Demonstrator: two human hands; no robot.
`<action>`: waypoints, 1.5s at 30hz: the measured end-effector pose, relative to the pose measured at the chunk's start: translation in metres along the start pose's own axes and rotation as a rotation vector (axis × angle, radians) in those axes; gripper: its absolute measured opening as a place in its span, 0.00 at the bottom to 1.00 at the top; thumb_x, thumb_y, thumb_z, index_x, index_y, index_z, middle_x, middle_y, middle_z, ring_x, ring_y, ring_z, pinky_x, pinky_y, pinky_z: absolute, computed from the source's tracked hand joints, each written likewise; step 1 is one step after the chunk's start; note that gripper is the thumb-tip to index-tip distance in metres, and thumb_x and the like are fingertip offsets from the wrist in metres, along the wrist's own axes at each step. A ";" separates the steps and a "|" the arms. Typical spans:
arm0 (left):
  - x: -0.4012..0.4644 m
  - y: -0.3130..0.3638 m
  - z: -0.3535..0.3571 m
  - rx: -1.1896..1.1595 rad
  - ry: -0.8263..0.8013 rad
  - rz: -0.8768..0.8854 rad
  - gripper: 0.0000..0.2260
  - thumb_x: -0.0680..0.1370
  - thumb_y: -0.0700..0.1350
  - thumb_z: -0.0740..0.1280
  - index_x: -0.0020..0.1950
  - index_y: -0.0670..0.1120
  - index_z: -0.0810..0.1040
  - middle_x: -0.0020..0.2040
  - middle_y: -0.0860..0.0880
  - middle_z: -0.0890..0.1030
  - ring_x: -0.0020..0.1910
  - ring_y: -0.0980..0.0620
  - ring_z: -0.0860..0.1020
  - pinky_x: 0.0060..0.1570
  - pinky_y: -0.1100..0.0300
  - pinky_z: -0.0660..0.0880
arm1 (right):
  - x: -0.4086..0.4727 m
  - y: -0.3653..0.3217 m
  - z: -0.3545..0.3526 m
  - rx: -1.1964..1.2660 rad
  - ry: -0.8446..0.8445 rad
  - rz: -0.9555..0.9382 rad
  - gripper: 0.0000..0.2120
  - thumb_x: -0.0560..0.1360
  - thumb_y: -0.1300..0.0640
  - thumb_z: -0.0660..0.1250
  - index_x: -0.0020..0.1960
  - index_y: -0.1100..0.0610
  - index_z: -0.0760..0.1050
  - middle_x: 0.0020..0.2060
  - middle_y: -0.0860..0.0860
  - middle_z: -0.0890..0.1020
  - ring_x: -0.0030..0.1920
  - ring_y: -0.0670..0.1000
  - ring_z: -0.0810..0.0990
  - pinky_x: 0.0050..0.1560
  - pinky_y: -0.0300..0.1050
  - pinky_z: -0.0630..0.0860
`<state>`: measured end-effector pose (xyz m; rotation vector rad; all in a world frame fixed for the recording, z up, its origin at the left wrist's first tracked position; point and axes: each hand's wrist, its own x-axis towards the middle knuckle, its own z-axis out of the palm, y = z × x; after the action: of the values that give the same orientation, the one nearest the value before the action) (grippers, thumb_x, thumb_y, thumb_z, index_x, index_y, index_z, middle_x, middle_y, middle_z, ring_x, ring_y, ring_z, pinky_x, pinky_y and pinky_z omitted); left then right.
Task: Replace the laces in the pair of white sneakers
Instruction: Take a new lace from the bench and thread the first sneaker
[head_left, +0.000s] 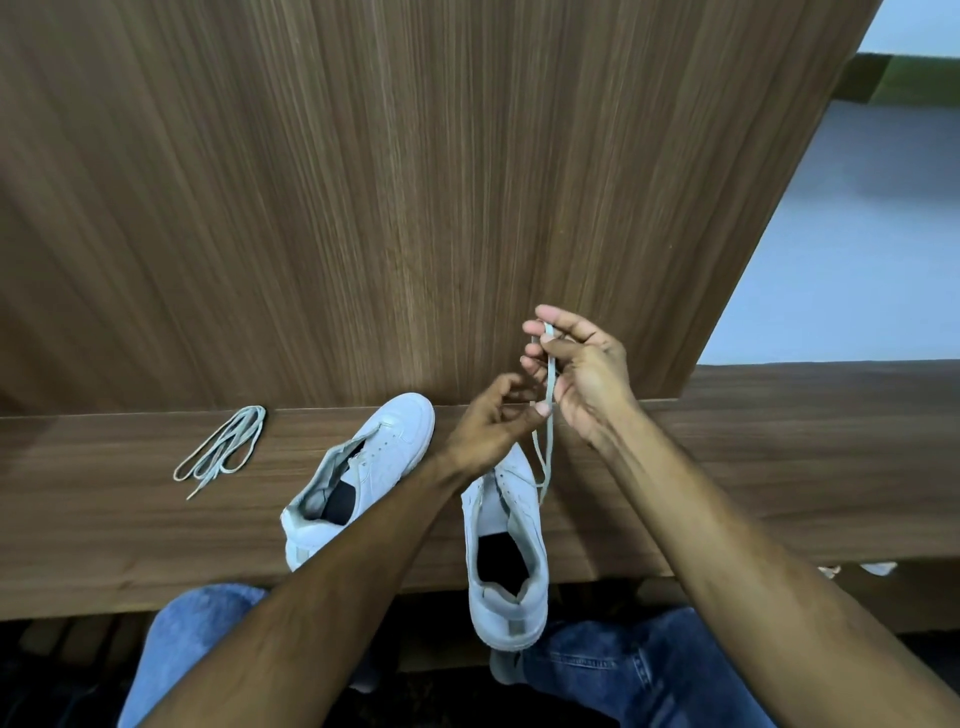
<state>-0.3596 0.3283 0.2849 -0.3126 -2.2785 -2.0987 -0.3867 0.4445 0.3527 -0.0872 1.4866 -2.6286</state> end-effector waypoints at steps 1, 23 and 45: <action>-0.001 0.002 0.002 0.027 -0.052 -0.003 0.04 0.80 0.36 0.63 0.48 0.45 0.75 0.39 0.59 0.79 0.38 0.67 0.75 0.43 0.73 0.70 | 0.000 0.003 0.001 0.001 -0.003 0.004 0.13 0.77 0.74 0.58 0.53 0.64 0.78 0.42 0.56 0.82 0.33 0.48 0.79 0.38 0.41 0.80; -0.016 -0.064 -0.045 0.428 0.108 -0.120 0.08 0.77 0.45 0.69 0.39 0.49 0.81 0.29 0.60 0.77 0.30 0.62 0.72 0.38 0.60 0.69 | -0.001 0.065 -0.079 -1.651 -0.041 0.126 0.21 0.73 0.53 0.67 0.66 0.48 0.72 0.64 0.52 0.72 0.63 0.58 0.75 0.59 0.51 0.73; -0.023 -0.065 -0.035 0.364 0.075 -0.206 0.07 0.77 0.41 0.70 0.41 0.39 0.82 0.29 0.50 0.78 0.27 0.59 0.73 0.30 0.63 0.73 | -0.005 0.091 -0.084 -1.420 -0.421 -0.077 0.18 0.73 0.60 0.70 0.63 0.53 0.77 0.57 0.50 0.80 0.58 0.50 0.78 0.59 0.47 0.74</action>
<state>-0.3522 0.2861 0.2208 0.0131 -2.6771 -1.6818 -0.3844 0.4703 0.2318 -0.7250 2.7102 -0.9502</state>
